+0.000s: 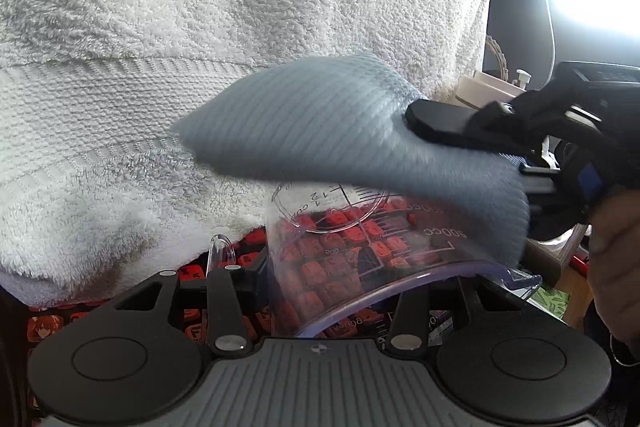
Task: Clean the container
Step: 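Rub the green cloth over the cup's rim and wall with the right gripper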
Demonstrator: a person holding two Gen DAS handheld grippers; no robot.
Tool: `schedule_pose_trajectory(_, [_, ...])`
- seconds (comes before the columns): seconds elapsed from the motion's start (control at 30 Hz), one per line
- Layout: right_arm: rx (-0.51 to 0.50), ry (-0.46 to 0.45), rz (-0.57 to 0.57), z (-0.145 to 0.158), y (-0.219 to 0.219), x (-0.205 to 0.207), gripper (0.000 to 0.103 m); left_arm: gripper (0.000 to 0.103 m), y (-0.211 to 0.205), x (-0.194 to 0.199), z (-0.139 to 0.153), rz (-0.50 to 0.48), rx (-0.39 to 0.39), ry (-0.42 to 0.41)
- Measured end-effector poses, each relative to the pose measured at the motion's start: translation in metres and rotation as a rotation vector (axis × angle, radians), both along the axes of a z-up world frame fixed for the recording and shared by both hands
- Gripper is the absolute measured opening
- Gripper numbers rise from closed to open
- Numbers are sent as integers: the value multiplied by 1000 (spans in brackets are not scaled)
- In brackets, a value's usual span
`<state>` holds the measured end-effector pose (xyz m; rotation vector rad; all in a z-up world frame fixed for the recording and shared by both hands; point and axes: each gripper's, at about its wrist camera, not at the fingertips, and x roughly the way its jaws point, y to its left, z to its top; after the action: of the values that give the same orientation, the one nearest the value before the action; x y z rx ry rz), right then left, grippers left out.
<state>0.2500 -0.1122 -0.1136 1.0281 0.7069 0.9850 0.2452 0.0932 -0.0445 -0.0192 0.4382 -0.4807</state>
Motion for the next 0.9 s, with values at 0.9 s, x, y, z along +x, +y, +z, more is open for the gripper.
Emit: schedule_pose_trajectory(0.9, [20, 39, -26, -5, -13, 8, 6, 44, 10, -9, -3, 0, 5, -1])
